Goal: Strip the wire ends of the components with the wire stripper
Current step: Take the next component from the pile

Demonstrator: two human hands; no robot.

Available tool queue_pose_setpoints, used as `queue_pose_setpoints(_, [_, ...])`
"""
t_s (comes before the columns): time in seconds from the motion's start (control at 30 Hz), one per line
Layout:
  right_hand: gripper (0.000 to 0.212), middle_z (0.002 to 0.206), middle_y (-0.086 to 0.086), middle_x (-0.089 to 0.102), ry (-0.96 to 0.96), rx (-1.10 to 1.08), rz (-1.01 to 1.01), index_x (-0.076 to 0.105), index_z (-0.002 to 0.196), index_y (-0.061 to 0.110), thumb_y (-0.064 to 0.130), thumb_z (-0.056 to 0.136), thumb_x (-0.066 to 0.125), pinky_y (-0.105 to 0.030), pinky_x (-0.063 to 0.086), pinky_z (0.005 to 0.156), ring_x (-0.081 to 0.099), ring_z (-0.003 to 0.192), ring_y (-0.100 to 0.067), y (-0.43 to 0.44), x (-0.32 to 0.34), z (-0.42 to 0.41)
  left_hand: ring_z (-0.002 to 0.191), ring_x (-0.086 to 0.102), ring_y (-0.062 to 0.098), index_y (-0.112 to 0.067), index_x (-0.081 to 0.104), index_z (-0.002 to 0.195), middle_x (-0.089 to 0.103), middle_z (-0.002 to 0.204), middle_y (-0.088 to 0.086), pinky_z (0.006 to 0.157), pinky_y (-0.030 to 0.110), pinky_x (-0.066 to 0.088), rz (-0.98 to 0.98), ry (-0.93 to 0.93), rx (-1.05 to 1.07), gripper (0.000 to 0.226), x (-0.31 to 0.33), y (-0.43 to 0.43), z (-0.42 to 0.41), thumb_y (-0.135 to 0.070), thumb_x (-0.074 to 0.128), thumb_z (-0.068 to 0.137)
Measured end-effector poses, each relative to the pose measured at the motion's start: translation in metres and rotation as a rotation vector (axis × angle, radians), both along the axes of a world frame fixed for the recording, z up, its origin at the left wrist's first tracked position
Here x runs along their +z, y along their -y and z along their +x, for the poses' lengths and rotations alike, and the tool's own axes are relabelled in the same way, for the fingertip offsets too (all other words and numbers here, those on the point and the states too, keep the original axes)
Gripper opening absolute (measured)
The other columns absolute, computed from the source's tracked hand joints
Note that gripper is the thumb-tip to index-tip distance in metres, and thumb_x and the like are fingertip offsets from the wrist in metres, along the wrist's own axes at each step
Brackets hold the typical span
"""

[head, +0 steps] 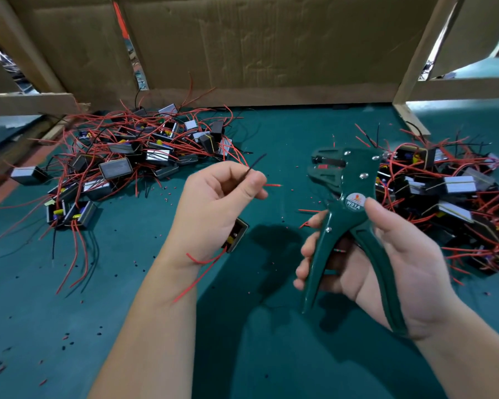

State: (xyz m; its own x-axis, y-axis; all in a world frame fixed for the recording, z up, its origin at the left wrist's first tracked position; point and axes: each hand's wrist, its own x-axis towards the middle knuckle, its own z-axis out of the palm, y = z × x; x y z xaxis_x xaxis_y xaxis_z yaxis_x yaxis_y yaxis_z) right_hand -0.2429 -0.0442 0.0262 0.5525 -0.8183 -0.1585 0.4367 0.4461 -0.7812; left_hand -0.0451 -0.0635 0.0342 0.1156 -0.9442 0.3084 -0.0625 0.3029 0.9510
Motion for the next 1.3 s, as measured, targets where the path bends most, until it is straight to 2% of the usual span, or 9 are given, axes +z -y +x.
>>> queue_pose_setpoints(0.17, [0.065,0.085,-0.027,0.061,-0.049,0.146,0.005,0.068,0.098,0.004,0.054,0.059,0.081,-0.054,0.053,0.07,0.062,0.073,-0.042,-0.0027,-0.0001,0.0019,0.065,0.063,-0.004,-0.012,0.068,0.085,0.072,0.07,-0.008,0.063,0.006,0.043,0.001,-0.099,-0.008,0.008,-0.0036,0.0014,0.002,-0.014,0.064,0.078])
queue_pose_setpoints(0.23, [0.064,0.086,-0.027,0.061,-0.031,0.186,-0.012,0.068,0.1,0.004,0.054,0.061,0.08,-0.054,0.052,0.071,0.062,0.074,-0.042,-0.0047,-0.0015,0.0015,0.073,0.066,-0.001,-0.012,0.069,0.087,0.073,0.073,-0.007,0.067,0.009,0.046,0.011,-0.111,-0.021,0.012,-0.0045,0.0019,0.0019,-0.004,0.065,0.079])
queue_pose_setpoints(0.37, [0.06,0.086,-0.026,0.062,0.003,0.21,-0.028,0.067,0.102,0.004,0.052,0.066,0.077,-0.053,0.052,0.073,0.062,0.076,-0.042,-0.0061,-0.0032,0.0009,0.074,0.067,0.002,-0.012,0.071,0.086,0.074,0.074,-0.007,0.073,0.014,0.05,0.008,-0.123,-0.017,0.015,-0.0028,-0.0003,0.0,-0.011,0.068,0.071])
queue_pose_setpoints(0.77, [0.059,0.082,-0.028,0.062,-0.056,0.222,-0.091,0.067,0.098,0.004,0.052,0.066,0.078,-0.05,0.052,0.068,0.063,0.071,-0.041,-0.0085,-0.003,0.0034,0.059,0.053,0.001,-0.015,0.07,0.072,0.066,0.059,-0.011,0.058,0.01,0.041,0.007,-0.007,0.014,0.023,0.0028,-0.0051,-0.0033,0.006,0.067,0.08])
queue_pose_setpoints(0.9, [0.061,0.081,-0.028,0.061,-0.089,0.191,-0.092,0.067,0.096,0.004,0.055,0.064,0.078,-0.051,0.052,0.067,0.063,0.069,-0.041,-0.0077,-0.0032,0.0046,0.064,0.042,0.015,-0.02,0.071,0.068,0.056,0.064,0.008,0.054,0.016,0.034,0.01,-0.017,0.032,0.021,0.0016,-0.0037,-0.0017,-0.002,0.07,0.079])
queue_pose_setpoints(1.0, [0.062,0.08,-0.028,0.062,-0.096,0.176,-0.083,0.068,0.094,0.004,0.056,0.062,0.079,-0.051,0.052,0.066,0.063,0.068,-0.04,-0.0067,-0.0029,0.0046,0.065,0.041,0.015,-0.018,0.07,0.072,0.054,0.068,0.011,0.054,0.019,0.034,0.006,0.012,-0.006,0.005,0.0028,-0.0055,-0.0028,-0.016,0.069,0.077])
queue_pose_setpoints(1.07, [0.062,0.079,-0.027,0.062,-0.1,0.175,-0.084,0.067,0.093,0.004,0.056,0.062,0.079,-0.05,0.052,0.065,0.063,0.067,-0.04,-0.0068,-0.0032,0.004,0.062,0.041,0.013,-0.017,0.069,0.075,0.056,0.066,0.005,0.053,0.018,0.034,0.001,0.05,-0.033,0.003,0.0026,-0.0061,-0.0033,-0.019,0.067,0.077])
queue_pose_setpoints(1.17, [0.062,0.076,-0.026,0.061,-0.118,0.174,-0.087,0.067,0.091,0.005,0.059,0.063,0.077,-0.048,0.052,0.063,0.063,0.065,-0.04,-0.0073,-0.0032,0.0034,0.055,0.044,-0.002,-0.016,0.067,0.076,0.06,0.059,-0.015,0.056,0.009,0.036,-0.017,0.092,-0.041,0.014,0.0013,-0.0055,-0.0019,-0.005,0.066,0.083])
queue_pose_setpoints(1.3, [0.064,0.074,-0.027,0.06,-0.142,0.167,-0.084,0.065,0.09,0.004,0.062,0.065,0.075,-0.048,0.052,0.062,0.062,0.063,-0.039,-0.0069,-0.0041,0.0034,0.055,0.048,-0.006,-0.015,0.067,0.076,0.06,0.057,-0.018,0.057,0.007,0.037,-0.034,0.145,-0.03,0.016,0.0014,-0.0056,-0.0018,0.0,0.066,0.083])
